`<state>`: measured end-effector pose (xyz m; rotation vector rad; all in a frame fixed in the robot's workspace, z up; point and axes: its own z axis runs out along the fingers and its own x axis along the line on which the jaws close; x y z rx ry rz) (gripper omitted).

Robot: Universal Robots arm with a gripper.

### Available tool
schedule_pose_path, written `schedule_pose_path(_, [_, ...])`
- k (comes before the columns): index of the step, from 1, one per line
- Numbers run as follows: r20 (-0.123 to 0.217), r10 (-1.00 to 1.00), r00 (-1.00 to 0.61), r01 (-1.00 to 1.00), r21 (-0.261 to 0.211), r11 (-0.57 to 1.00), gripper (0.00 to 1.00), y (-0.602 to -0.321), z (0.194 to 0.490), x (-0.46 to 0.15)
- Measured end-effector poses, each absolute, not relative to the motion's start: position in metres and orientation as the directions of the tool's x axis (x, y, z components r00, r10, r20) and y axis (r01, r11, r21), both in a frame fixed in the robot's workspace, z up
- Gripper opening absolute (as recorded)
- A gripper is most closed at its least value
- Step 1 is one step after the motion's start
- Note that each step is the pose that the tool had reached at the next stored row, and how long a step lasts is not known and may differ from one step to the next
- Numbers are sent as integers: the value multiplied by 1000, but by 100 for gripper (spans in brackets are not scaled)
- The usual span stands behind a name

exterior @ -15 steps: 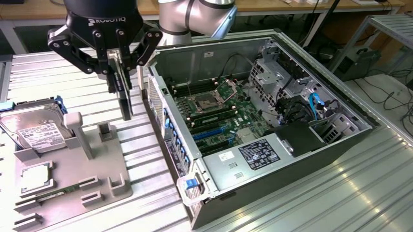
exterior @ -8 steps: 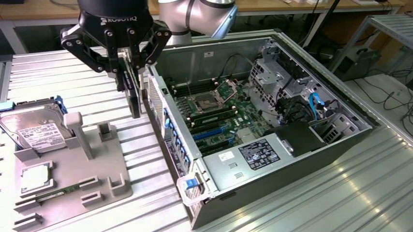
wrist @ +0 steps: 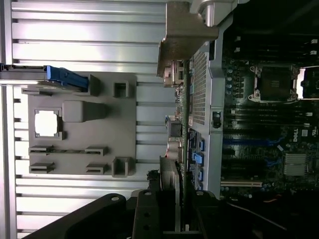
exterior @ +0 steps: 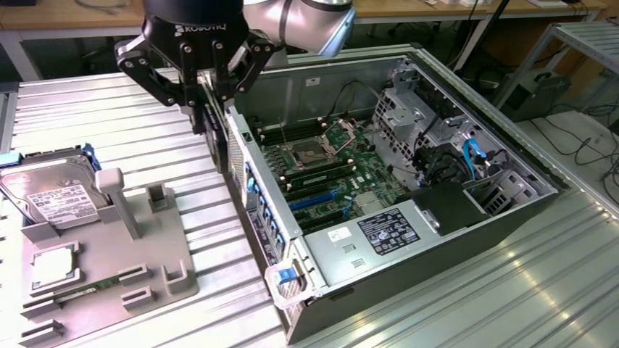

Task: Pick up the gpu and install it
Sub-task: 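Pick up the gpu and move the gpu toward the slot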

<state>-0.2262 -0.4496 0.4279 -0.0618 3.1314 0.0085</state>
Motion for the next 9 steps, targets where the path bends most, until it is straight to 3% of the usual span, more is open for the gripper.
schedule_pose_path(9, [-10,-21,-1000,-21,5,1000,28,-450,428,-212])
